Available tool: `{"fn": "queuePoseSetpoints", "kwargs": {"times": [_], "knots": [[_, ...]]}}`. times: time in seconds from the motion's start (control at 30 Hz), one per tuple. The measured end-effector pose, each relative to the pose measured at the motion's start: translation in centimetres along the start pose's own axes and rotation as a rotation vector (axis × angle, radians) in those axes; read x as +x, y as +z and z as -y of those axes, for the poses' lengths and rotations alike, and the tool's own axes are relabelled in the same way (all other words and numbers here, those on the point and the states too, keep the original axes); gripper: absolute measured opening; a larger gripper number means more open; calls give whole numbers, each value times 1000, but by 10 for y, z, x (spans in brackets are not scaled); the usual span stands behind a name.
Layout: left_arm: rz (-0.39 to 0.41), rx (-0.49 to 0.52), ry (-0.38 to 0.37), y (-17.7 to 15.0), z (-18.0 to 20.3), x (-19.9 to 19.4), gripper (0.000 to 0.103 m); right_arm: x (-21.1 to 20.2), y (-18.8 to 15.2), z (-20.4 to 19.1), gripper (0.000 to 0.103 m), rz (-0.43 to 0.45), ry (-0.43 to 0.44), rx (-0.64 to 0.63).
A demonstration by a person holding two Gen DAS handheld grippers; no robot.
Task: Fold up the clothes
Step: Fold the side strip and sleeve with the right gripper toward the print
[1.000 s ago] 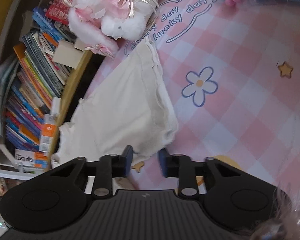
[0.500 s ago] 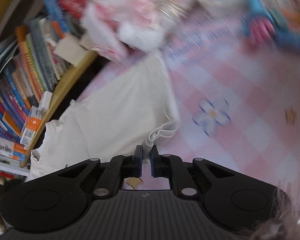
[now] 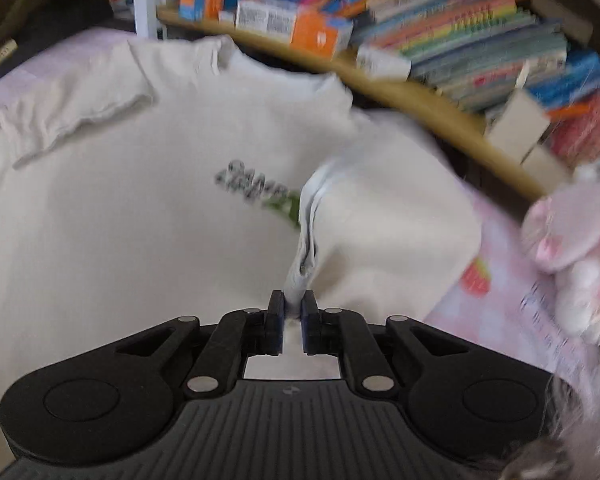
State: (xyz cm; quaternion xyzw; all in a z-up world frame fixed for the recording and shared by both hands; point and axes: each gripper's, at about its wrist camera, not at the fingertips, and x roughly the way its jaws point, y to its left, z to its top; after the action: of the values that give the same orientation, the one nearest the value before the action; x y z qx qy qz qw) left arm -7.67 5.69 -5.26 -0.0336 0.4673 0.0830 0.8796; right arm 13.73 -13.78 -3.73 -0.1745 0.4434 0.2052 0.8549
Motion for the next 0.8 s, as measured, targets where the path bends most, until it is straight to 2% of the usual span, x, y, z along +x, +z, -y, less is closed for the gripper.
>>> {"fn": "queuePoseSetpoints", "kwargs": {"times": [0.03, 0.07, 0.1, 0.27, 0.33, 0.4, 0.6, 0.67, 0.7, 0.73, 0.8], "knots": [[-3, -3, -1, 0, 0, 0, 103, -1, -3, 1, 20, 12, 14, 22], [-5, -6, -1, -1, -1, 0, 103, -3, -5, 3, 36, 20, 35, 41], [-6, -9, 1, 0, -1, 0, 103, -5, -7, 6, 45, 26, 60, 59], [5, -6, 8, -3, 0, -4, 103, -17, 15, 26, 45, 99, 73, 170], [9, 6, 19, -5, 0, -7, 103, -7, 33, 36, 53, 103, 48, 216], [19, 10, 37, -8, -2, -11, 103, 11, 44, 40, 64, 78, 30, 220], [24, -37, 60, -14, -16, -20, 103, 70, 74, 45, 64, -25, -19, 195], [11, -50, 78, -16, -22, -19, 103, 77, 74, 49, 54, -11, -18, 214], [3, -57, 91, -16, -25, -17, 103, 75, 73, 52, 32, 3, -21, 233], [0, -66, 102, -15, -28, -17, 103, 72, 73, 54, 21, 17, -28, 252], [5, -85, 118, -13, -33, -17, 103, 66, 73, 59, 14, 45, -42, 292]]}}
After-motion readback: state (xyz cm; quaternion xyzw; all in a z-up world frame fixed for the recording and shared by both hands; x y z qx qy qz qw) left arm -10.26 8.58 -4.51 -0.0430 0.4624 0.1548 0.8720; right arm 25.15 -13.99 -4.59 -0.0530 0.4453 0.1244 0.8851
